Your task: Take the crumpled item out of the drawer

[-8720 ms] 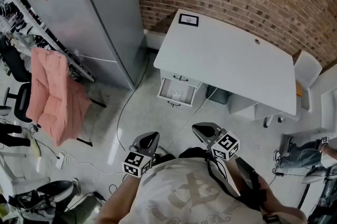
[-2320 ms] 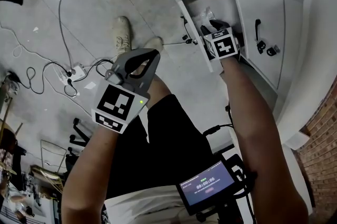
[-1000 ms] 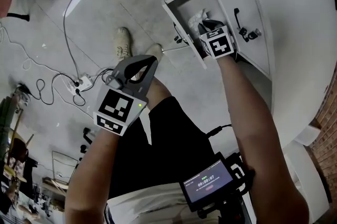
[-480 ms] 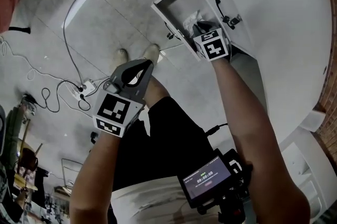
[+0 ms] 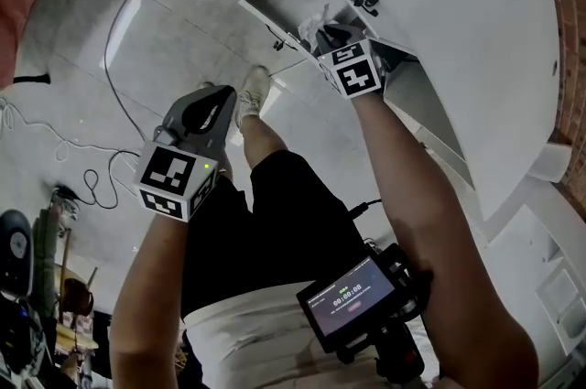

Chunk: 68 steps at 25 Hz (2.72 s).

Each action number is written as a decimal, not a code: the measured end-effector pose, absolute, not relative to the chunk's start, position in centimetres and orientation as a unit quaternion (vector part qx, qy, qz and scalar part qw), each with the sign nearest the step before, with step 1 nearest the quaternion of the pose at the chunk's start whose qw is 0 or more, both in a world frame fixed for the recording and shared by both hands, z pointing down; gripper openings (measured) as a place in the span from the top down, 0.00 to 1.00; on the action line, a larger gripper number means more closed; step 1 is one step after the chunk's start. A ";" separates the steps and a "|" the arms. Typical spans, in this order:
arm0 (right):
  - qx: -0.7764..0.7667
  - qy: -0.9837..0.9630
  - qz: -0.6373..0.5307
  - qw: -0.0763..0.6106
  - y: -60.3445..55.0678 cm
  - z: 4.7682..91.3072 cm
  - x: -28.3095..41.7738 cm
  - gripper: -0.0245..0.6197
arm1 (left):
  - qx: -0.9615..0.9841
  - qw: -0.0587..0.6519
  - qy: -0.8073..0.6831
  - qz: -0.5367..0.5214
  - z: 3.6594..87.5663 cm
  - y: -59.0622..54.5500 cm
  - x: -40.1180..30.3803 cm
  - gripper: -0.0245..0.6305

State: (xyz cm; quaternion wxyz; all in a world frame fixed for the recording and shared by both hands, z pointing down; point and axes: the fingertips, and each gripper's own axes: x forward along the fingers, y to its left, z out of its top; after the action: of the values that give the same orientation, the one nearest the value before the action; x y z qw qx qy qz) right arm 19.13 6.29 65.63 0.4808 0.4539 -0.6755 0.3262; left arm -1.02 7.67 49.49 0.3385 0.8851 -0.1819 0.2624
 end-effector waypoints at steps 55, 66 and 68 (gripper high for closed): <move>0.620 -0.712 0.231 0.237 15.2 26.4 16.1 0.88 | 0.939 0.231 -0.155 0.201 25.4 9.8 -4.7 0.96; 0.640 -0.722 0.180 0.192 16.7 20.7 15.1 0.88 | 0.953 0.196 -0.137 0.183 22.1 11.7 -4.8 0.96; 0.642 -0.724 0.176 0.180 17.2 19.9 14.7 0.88 | 0.956 0.191 -0.133 0.180 21.5 12.0 -4.6 0.96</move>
State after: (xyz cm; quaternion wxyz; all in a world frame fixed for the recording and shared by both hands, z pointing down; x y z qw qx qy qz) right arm 14.72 17.23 19.85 0.1804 0.6419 -0.7242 0.1760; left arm -4.60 11.99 21.46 0.1912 0.9557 -0.1335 0.1796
